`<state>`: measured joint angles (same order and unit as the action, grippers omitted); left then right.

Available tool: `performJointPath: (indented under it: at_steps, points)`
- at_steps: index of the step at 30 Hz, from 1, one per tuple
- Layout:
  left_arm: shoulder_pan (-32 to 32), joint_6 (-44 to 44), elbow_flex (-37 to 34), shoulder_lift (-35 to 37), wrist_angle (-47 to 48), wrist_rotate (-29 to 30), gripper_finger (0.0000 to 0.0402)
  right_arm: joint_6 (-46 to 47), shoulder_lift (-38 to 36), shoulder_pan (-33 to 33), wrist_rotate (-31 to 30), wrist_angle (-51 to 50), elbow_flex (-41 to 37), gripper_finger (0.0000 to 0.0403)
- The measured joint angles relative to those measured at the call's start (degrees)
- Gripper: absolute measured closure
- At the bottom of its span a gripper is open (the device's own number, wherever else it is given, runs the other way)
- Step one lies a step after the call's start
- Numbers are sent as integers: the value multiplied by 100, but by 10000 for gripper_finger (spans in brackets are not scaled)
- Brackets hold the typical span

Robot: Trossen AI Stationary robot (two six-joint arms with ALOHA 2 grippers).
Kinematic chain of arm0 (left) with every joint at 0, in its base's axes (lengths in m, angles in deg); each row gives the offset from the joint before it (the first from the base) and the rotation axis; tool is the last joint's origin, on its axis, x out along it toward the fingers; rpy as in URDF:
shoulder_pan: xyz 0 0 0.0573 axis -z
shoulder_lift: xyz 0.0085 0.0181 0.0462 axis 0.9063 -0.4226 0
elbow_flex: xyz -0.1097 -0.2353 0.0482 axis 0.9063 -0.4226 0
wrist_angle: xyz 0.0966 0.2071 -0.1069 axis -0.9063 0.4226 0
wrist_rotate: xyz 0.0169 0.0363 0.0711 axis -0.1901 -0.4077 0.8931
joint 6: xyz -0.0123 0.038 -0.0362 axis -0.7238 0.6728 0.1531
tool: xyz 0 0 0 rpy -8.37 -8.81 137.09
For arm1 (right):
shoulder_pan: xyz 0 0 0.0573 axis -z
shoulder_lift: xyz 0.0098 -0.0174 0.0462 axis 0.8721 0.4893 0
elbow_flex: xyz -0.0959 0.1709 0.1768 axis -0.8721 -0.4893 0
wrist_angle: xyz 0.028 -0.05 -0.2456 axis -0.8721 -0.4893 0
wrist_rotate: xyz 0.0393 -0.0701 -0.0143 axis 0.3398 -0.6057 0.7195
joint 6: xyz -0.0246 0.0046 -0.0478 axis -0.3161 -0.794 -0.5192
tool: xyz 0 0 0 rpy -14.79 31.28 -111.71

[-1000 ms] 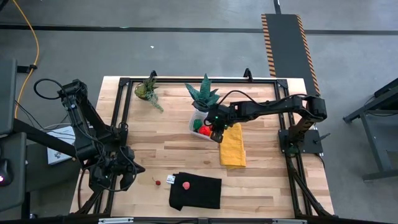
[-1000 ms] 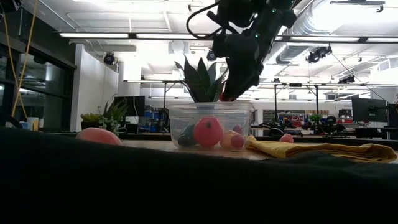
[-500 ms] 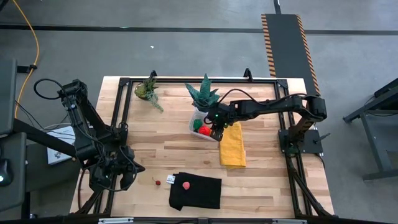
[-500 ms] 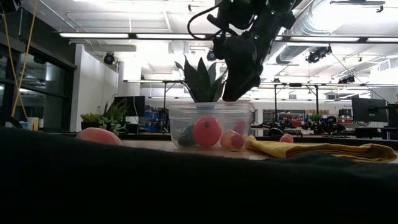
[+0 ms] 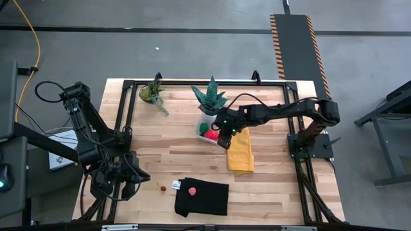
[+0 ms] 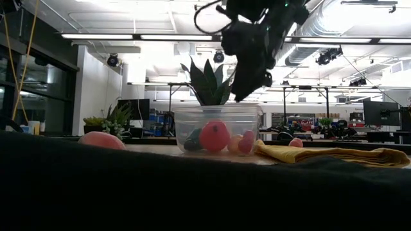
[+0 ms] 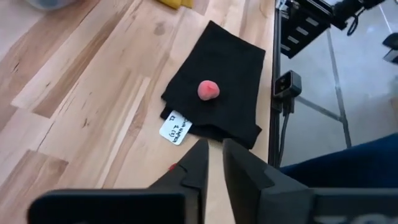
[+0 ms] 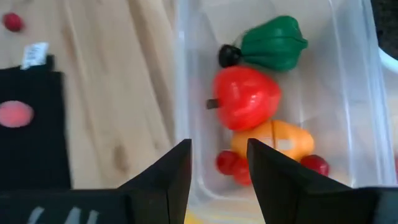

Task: Pick and placing Produce into tupperware
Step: Put the bottom pink peach into the transparent container

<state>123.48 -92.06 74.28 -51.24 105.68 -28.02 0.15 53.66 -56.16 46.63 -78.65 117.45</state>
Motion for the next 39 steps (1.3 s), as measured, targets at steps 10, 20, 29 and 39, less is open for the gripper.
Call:
performJointPath:
  at_steps: [10,20,29,39]
  points:
    - [-475,1297,186,4,21,-520,266,650,-667,-606,83,126,0,257]
    - [-1920,3340,195,4,-582,-1936,243,1815,-898,-1579,-642,265,4,256]
    - [-2756,4782,202,-234,-1366,-2980,245,2832,-896,-2233,-1615,-497,4,256]
    - [-3143,5600,199,-1248,-2381,-3631,245,3938,-896,-2833,-2402,-1215,4,256]
